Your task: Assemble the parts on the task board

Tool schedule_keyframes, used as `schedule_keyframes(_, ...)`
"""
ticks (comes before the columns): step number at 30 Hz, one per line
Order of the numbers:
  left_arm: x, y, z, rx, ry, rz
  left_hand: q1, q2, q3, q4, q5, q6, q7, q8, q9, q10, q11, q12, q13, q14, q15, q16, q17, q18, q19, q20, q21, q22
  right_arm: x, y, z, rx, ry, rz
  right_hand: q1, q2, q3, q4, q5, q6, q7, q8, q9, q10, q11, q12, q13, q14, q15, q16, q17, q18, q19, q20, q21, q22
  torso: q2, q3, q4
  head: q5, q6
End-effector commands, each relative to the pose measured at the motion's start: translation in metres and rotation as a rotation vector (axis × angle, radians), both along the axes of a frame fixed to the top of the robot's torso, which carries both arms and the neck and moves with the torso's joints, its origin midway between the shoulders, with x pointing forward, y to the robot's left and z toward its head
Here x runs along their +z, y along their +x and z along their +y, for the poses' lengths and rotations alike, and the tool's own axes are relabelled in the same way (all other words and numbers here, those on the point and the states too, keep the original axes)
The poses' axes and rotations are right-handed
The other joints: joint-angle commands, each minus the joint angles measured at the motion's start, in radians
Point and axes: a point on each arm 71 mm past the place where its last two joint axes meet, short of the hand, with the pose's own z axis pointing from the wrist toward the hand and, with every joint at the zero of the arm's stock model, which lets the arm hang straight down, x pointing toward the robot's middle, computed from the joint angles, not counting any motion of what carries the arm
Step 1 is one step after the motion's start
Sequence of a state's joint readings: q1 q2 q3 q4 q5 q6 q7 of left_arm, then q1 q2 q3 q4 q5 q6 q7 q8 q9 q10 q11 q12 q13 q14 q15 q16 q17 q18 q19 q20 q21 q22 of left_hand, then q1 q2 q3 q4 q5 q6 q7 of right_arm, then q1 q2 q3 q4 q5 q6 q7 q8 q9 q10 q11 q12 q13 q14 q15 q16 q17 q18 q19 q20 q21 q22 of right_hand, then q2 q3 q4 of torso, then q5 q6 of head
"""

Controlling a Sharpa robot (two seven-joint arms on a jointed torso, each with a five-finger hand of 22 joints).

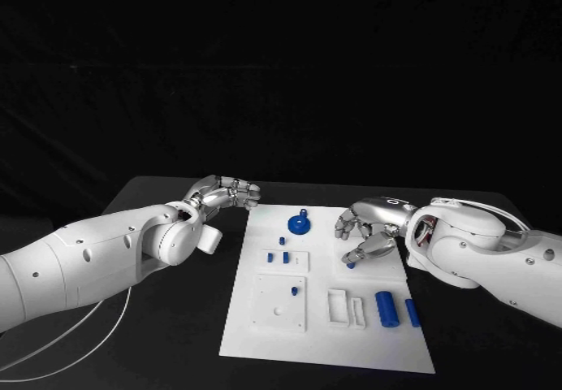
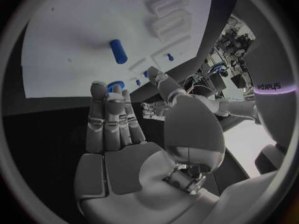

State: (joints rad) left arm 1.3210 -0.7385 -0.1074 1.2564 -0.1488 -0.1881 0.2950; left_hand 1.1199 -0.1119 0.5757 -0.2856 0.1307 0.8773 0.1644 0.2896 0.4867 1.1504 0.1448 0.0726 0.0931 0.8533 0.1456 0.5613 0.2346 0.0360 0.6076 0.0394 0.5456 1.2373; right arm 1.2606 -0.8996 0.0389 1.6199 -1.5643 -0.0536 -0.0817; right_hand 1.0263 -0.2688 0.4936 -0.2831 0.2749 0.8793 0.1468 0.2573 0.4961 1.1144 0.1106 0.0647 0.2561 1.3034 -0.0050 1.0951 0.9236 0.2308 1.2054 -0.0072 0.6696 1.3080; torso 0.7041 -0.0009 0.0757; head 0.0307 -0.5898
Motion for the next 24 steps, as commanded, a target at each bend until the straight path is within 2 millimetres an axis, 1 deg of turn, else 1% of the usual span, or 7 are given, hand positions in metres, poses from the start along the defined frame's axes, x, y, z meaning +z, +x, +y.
schedule_keyframes(1,0.001,0.000,-0.002,-0.015,-0.012,-0.002,0.000,0.005,-0.006,0.000,0.006,-0.006,-0.002,0.006,-0.001,-0.007,0.002,-0.003,-0.001,0.004,0.001,-0.007,0.001,0.017,-0.001,0.006,-0.007,0.001,-0.008,-0.003,-0.002,0.000,-0.097,0.014,-0.006,-0.005,-0.011,0.001,-0.004,-0.003,-0.005,-0.004,-0.002,-0.010,0.000,0.003,-0.003,-0.007,0.001,0.004,-0.002,0.031,-0.005,0.002,0.003,0.015,0.000,0.0000,0.0006,-0.001,-0.002)
schedule_keyframes(8,0.001,0.000,0.000,-0.012,-0.011,-0.002,0.001,0.005,-0.006,0.000,0.006,-0.006,-0.002,0.006,-0.001,-0.007,0.002,-0.002,-0.002,0.004,0.001,-0.007,0.002,0.017,-0.001,0.006,-0.007,0.001,-0.012,-0.007,-0.005,-0.001,-0.130,0.019,-0.006,-0.002,-0.019,0.002,-0.011,0.001,0.000,0.001,-0.002,-0.001,-0.003,0.008,-0.006,-0.008,-0.002,0.004,-0.005,0.031,-0.006,0.002,0.001,0.014,0.000,-0.0009,-0.0002,-0.003,-0.005)
schedule_keyframes(14,0.001,0.000,0.000,-0.013,-0.011,-0.002,0.001,0.005,-0.006,0.000,0.006,-0.006,-0.002,0.006,-0.001,-0.007,0.002,-0.002,-0.002,0.004,0.001,-0.007,0.002,0.017,-0.001,0.007,-0.007,0.002,-0.019,-0.007,-0.008,-0.008,-0.169,0.021,0.043,0.030,0.001,-0.003,-0.014,0.021,0.008,0.014,0.000,0.025,-0.012,0.017,-0.008,-0.006,-0.010,0.006,-0.010,0.031,-0.003,-0.001,0.001,0.013,0.001,-0.0016,0.0010,-0.007,-0.006)
schedule_keyframes(17,0.001,0.000,0.000,-0.011,-0.011,-0.002,0.001,0.005,-0.006,0.000,0.006,-0.006,-0.002,0.006,-0.001,-0.007,0.002,-0.002,-0.002,0.004,0.001,-0.008,0.002,0.017,0.000,0.007,-0.007,0.002,-0.022,-0.007,-0.008,-0.005,-0.174,0.019,0.063,0.042,0.019,0.000,0.009,0.032,0.010,0.020,-0.001,0.040,-0.015,0.022,-0.009,-0.005,-0.014,0.006,-0.013,0.031,-0.003,0.002,0.000,0.013,0.001,-0.0013,0.0014,-0.007,-0.005)
schedule_keyframes(20,0.001,0.000,0.000,-0.012,-0.011,-0.002,0.001,0.005,-0.006,0.000,0.006,-0.006,-0.002,0.006,-0.001,-0.007,0.002,-0.002,-0.002,0.004,0.001,-0.008,0.002,0.017,0.000,0.007,-0.007,0.002,-0.023,-0.008,-0.007,-0.002,-0.168,0.016,0.073,0.050,0.036,0.005,-0.014,0.042,0.008,0.024,-0.003,0.051,-0.018,0.024,-0.011,-0.003,-0.017,0.007,-0.016,0.031,-0.001,0.004,0.001,0.013,0.000,-0.0015,0.0013,-0.006,-0.006)
schedule_keyframes(23,0.001,0.000,0.000,-0.012,-0.011,-0.002,0.001,0.005,-0.006,0.000,0.006,-0.006,-0.002,0.006,-0.001,-0.007,0.002,-0.002,-0.002,0.004,0.001,-0.008,0.003,0.017,0.000,0.007,-0.007,0.002,-0.024,-0.008,-0.007,-0.007,-0.170,0.017,0.079,0.056,0.080,0.026,-0.078,0.058,0.004,0.031,-0.007,0.070,-0.023,0.027,-0.014,0.000,-0.021,0.007,-0.021,0.031,0.002,0.005,0.001,0.012,0.000,-0.0017,0.0016,-0.006,-0.008)
schedule_keyframes(24,0.001,0.000,0.001,-0.012,-0.011,-0.001,0.001,0.005,-0.006,0.000,0.006,-0.006,-0.002,0.006,-0.001,-0.007,0.002,-0.002,-0.002,0.004,0.001,-0.008,0.003,0.017,0.000,0.007,-0.008,0.002,-0.024,-0.008,-0.006,-0.006,-0.170,0.018,0.072,0.054,0.094,0.040,-0.088,0.060,0.005,0.031,-0.010,0.072,-0.024,0.027,-0.016,0.001,-0.021,0.007,-0.023,0.031,0.003,0.006,0.001,0.012,0.000,-0.0017,0.0016,-0.006,-0.008)
